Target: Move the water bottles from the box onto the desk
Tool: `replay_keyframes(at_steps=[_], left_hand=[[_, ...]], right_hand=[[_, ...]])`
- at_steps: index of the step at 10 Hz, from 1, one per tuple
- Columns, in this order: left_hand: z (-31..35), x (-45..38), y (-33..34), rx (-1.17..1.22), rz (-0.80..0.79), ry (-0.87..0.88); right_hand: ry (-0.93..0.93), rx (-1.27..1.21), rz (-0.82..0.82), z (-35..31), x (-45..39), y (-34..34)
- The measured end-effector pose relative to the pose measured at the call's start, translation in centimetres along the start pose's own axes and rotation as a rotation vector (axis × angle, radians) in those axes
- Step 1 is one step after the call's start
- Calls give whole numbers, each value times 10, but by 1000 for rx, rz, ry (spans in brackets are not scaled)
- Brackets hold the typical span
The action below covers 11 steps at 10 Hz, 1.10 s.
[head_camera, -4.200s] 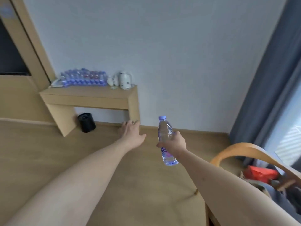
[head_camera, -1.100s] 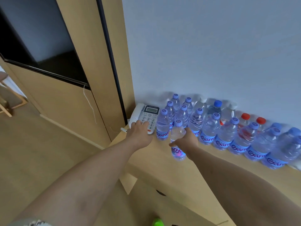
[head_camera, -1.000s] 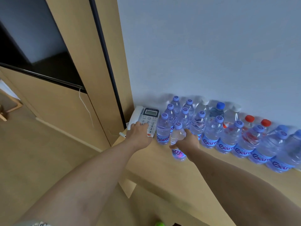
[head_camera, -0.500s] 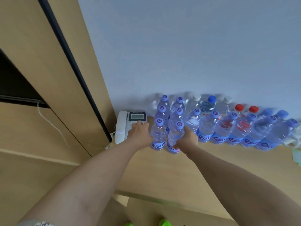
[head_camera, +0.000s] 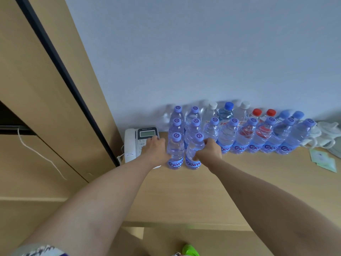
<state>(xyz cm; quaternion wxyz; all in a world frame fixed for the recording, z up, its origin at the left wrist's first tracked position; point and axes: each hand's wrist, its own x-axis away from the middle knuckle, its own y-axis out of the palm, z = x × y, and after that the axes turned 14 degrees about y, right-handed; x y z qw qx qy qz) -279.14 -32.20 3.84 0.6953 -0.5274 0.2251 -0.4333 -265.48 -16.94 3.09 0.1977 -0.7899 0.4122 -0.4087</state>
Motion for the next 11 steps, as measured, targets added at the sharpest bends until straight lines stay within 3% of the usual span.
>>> replay_keyframes(at_steps=[7,11], left_hand=[[8,-9,-4,-19,-20,89],[28,-4,-83,-72,104,275]], right_hand=[[-72,3,-47,-3,2,1],[-245,171,188,-49,59,-47]])
